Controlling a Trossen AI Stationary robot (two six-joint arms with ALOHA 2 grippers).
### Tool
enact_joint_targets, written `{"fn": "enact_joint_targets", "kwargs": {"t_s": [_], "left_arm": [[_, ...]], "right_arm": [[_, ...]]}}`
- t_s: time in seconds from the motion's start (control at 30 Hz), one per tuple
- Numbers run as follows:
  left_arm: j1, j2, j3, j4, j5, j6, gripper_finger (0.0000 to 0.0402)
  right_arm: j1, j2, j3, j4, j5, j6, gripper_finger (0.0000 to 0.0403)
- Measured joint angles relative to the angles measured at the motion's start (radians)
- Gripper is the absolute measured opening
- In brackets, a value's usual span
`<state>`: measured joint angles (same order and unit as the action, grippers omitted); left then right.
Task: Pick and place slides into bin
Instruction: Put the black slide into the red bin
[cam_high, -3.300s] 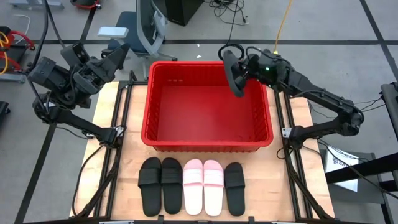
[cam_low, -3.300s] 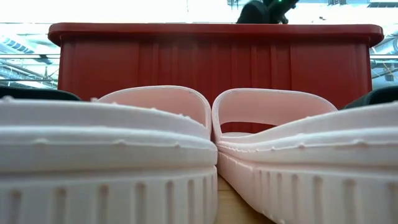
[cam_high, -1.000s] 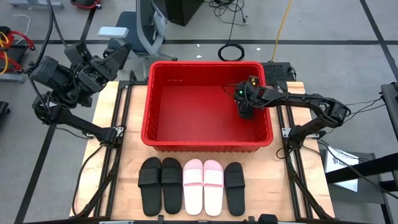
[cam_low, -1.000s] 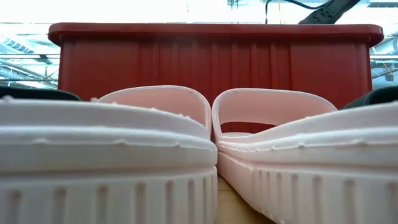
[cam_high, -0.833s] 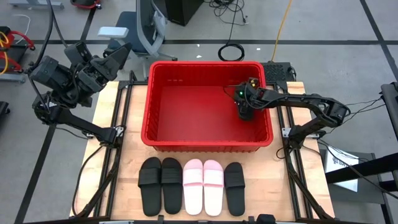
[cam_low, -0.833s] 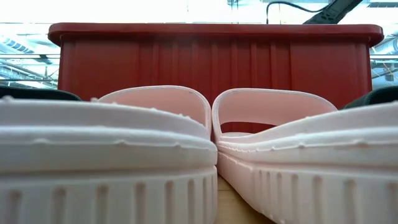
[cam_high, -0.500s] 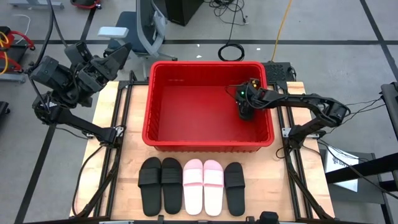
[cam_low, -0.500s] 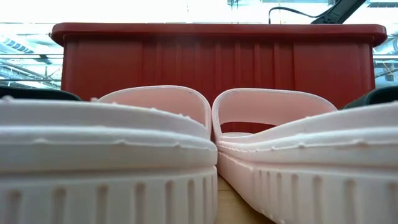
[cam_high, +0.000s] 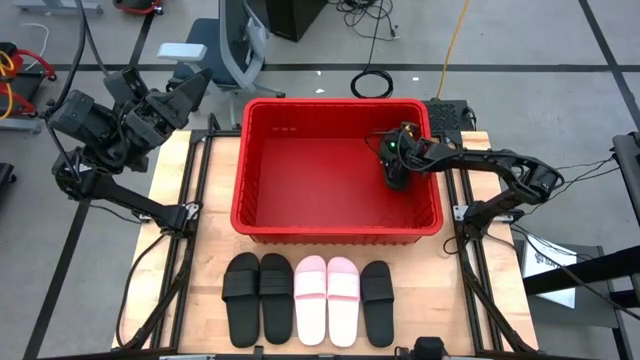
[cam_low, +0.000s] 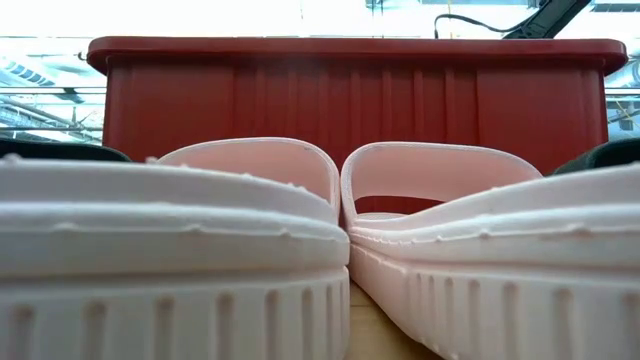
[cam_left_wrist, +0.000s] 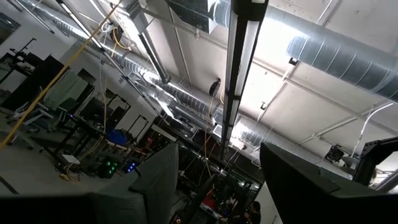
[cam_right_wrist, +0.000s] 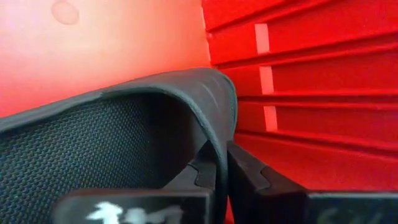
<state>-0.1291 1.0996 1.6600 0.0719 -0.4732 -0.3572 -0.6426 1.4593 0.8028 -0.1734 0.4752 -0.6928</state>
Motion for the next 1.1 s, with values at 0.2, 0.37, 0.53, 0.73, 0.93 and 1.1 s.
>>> {"fn": "enact_joint_targets", "kwargs": {"t_s": [0.2, 0.37, 0.53, 0.73, 0.93, 1.1], "left_arm": [[0.0, 0.0, 0.0, 0.009, 0.0, 0.0, 0.0228], [0.0, 0.0, 0.0, 0.009, 0.0, 0.001, 0.0228], [0.0, 0.0, 0.0, 0.008, 0.001, 0.001, 0.0228], [0.0, 0.0, 0.0, 0.008, 0.007, 0.001, 0.0228], [0.0, 0.0, 0.0, 0.008, 0.027, 0.005, 0.0228], [0.0, 0.0, 0.0, 0.007, 0.029, 0.004, 0.0228]], "right_arm": [[0.001, 0.0, 0.0, -0.002, 0.052, -0.016, 0.0051], [0.008, 0.0, 0.0, -0.002, 0.082, -0.03, 0.0085], [0.041, 0.0, 0.0, -0.001, 0.133, -0.027, 0.0118], [0.092, -0.006, 0.001, -0.001, 0.157, 0.002, 0.015], [0.119, -0.006, 0.002, -0.003, 0.236, 0.007, 0.0173], [0.119, -0.006, 0.002, -0.008, 0.274, 0.017, 0.018]]}}
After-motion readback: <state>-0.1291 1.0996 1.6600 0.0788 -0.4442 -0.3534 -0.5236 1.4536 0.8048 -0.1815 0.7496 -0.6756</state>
